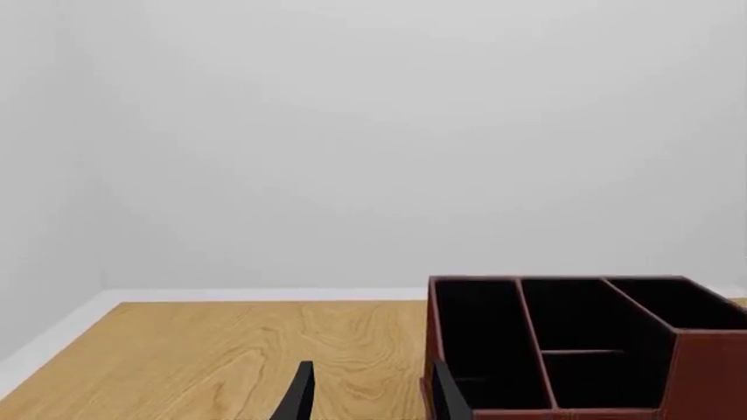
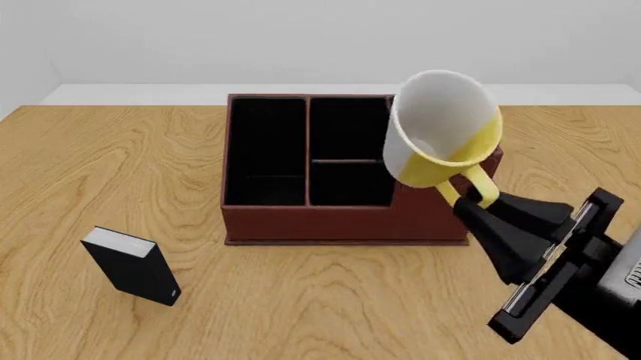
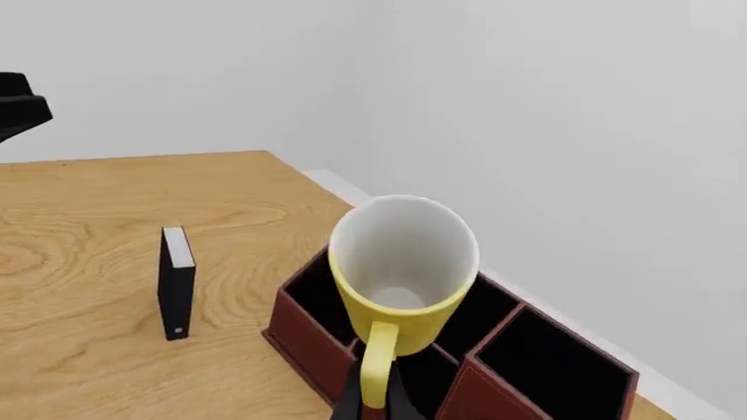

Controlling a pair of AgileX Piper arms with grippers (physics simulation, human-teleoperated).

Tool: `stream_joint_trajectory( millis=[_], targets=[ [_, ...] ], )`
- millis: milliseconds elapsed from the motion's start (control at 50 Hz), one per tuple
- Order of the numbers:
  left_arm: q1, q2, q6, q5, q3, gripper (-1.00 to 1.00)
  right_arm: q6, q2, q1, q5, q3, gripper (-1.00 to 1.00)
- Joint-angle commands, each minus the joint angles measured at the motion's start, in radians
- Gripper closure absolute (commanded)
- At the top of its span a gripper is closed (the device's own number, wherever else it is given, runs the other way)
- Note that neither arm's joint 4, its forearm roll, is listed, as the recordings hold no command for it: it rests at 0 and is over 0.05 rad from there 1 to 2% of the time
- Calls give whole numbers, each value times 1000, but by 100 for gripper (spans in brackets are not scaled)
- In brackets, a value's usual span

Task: Pick up the yellow and white mug and place it to the right of the caddy.

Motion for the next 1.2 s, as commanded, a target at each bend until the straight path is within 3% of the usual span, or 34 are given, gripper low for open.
stream_joint_trajectory(
  millis=[20, 540, 640, 780, 1200],
  targets=[
    [-3, 0, 6, -8, 15, -100, 8, -100, -58, 95, -52, 100],
    [4, 0, 1, -8, 25, -100, 3, -227, -258, 236, -95, 100],
    [4, 0, 0, -8, 23, -100, 7, -240, -293, 246, -96, 100],
    [9, 0, 1, -9, 27, -100, -28, -273, -362, 262, -86, 100],
    [7, 0, 1, -7, 25, -100, -13, -292, -489, 283, -86, 100]
  ],
)
